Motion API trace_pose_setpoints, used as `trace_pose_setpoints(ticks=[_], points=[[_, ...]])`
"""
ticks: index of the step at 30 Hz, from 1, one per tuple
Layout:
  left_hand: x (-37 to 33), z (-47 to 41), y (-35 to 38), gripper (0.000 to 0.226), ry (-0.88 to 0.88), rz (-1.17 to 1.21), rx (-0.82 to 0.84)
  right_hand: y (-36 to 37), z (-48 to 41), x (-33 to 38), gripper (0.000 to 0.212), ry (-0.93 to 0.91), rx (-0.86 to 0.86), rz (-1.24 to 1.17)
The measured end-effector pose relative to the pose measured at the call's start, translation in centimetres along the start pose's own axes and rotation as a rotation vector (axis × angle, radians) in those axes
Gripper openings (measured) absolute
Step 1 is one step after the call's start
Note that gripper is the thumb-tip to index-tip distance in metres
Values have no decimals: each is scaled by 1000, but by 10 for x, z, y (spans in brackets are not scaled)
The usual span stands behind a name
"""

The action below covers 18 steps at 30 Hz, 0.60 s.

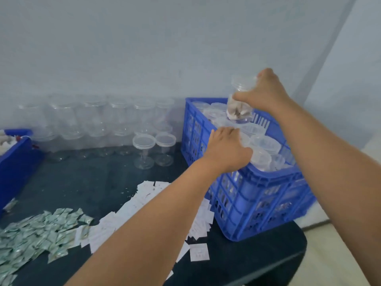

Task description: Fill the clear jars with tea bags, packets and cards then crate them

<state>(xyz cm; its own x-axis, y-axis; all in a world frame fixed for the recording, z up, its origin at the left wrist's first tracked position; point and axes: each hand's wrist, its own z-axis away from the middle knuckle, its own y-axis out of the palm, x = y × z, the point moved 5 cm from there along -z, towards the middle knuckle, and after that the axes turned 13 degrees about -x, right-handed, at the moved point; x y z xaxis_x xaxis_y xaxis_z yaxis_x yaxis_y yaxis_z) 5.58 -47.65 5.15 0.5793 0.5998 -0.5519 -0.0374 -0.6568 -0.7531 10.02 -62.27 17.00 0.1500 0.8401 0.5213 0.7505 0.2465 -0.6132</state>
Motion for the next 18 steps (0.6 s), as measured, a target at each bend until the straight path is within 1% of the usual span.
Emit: trace_pose_setpoints(ticks=[2, 3, 5, 7, 9, 11, 12, 14, 16, 18], points=[[8, -2, 3, 42, 11, 57, 36, 25, -16, -14, 96, 94, -12, -6], [11, -2, 4, 40, 17, 82, 46, 34, -22, -20, 96, 120, -35, -3], [14, 2, 7, 49, 15, 136, 51, 51, -35, -27, 98, 119, -59, 44], [12, 4, 8, 67, 26, 176, 21, 68, -47, -29, 98, 106, -15, 135], [10, 3, 8, 77, 39, 173, -19, 85, -54, -35, 100, 152, 81, 230], [10, 1, 8, 77, 44, 180, -30, 99, -50, -43, 103, 245, 199, 294], [11, 0, 8, 76, 39, 185, -27, 105, -47, -47, 97, 290, 244, 297], [13, -2, 9, 74, 24, 191, -15, 118, -41, -54, 78, 352, 326, 261], [14, -2, 10, 73, 19, 195, -23, 131, -35, -63, 72, 368, 468, 275], [14, 0, 11, 72, 20, 210, -29, 135, -30, -67, 68, 356, 567, 318]])
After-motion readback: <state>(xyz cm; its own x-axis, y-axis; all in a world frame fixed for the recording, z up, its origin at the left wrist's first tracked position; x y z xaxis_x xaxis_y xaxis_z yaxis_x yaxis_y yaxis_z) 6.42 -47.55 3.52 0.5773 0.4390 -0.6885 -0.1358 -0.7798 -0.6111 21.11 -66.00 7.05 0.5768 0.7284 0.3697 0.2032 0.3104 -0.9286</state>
